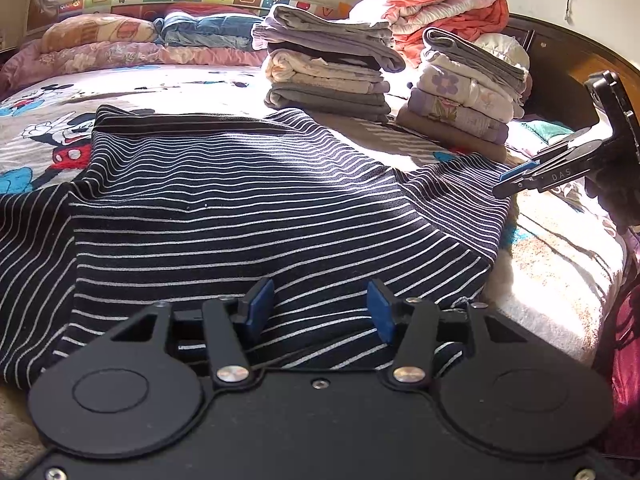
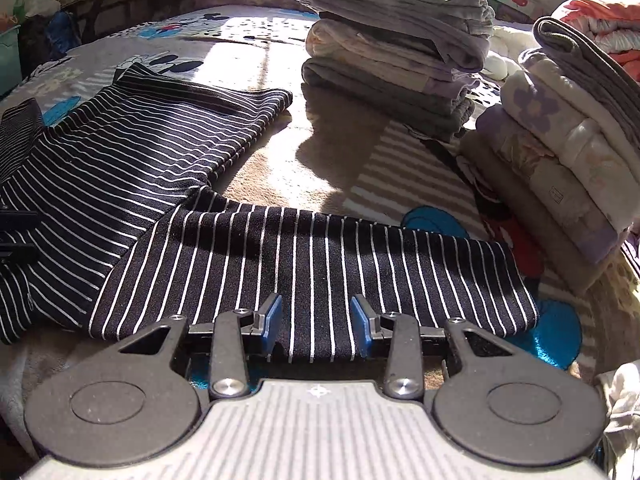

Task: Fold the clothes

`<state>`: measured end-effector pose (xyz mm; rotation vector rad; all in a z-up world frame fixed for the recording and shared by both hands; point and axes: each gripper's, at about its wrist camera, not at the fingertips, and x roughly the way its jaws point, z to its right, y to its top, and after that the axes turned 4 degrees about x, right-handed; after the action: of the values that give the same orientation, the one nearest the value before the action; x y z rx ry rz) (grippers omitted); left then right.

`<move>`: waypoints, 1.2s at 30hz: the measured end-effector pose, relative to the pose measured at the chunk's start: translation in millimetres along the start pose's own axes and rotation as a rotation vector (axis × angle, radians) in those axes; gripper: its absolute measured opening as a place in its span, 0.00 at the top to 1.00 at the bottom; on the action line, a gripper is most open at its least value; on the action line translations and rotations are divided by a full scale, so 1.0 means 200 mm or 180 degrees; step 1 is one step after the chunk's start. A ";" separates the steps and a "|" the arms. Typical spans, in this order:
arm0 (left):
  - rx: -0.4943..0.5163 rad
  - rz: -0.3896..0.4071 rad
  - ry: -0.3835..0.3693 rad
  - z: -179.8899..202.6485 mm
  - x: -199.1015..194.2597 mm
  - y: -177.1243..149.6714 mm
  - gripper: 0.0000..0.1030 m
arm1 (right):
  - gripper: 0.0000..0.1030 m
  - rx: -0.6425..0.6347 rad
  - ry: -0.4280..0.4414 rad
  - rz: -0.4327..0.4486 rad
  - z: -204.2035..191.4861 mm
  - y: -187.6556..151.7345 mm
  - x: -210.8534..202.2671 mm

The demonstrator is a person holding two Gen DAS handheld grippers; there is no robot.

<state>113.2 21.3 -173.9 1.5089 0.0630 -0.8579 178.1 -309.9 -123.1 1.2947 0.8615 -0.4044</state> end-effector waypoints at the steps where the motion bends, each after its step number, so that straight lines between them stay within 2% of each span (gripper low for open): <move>1: 0.0001 0.0006 0.0003 0.00 0.00 0.00 0.51 | 0.62 0.0003 0.0040 0.0064 -0.03 0.01 0.01; 4: 0.0000 0.0022 0.0009 0.01 -0.01 -0.01 0.51 | 0.62 0.0070 0.0172 0.0218 -0.12 0.02 0.09; 9: 0.0000 0.0038 0.0012 0.01 -0.01 -0.01 0.51 | 0.64 0.0379 0.0190 0.0487 -0.20 0.07 0.18; 12: -0.0010 0.0035 -0.0001 0.00 -0.01 -0.01 0.51 | 0.67 0.0351 0.0038 0.0313 -0.21 0.08 0.26; 14: -0.0016 0.0029 -0.0010 0.00 -0.01 -0.01 0.51 | 0.66 0.0445 0.0034 0.0193 -0.17 0.07 0.30; 17: -0.0019 0.0018 -0.0016 0.00 -0.01 -0.01 0.51 | 0.66 0.0476 -0.0046 0.0328 -0.14 0.08 0.24; 20: -0.0005 0.0011 -0.0021 0.00 0.00 -0.01 0.50 | 0.67 0.0479 0.0020 0.0462 -0.13 0.09 0.23; 23: -0.0002 0.0015 -0.0023 0.00 0.00 -0.01 0.50 | 0.67 0.0531 -0.0121 0.0335 -0.11 0.11 0.32; 27: -0.0014 0.0018 -0.0036 0.00 0.00 -0.01 0.50 | 0.68 0.0692 -0.0319 0.0413 0.00 0.10 0.35; 29: -0.0020 0.0020 -0.0044 0.00 0.00 -0.01 0.50 | 0.68 0.0851 -0.0385 0.0435 0.12 0.10 0.34; 36: -0.0021 0.0017 -0.0066 0.00 0.00 -0.01 0.48 | 0.68 0.1289 -0.1050 0.0317 0.60 0.03 0.28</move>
<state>112.4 22.6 -175.2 1.4933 0.0465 -0.8682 257.7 -410.5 -156.7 1.5781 0.4460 -0.7166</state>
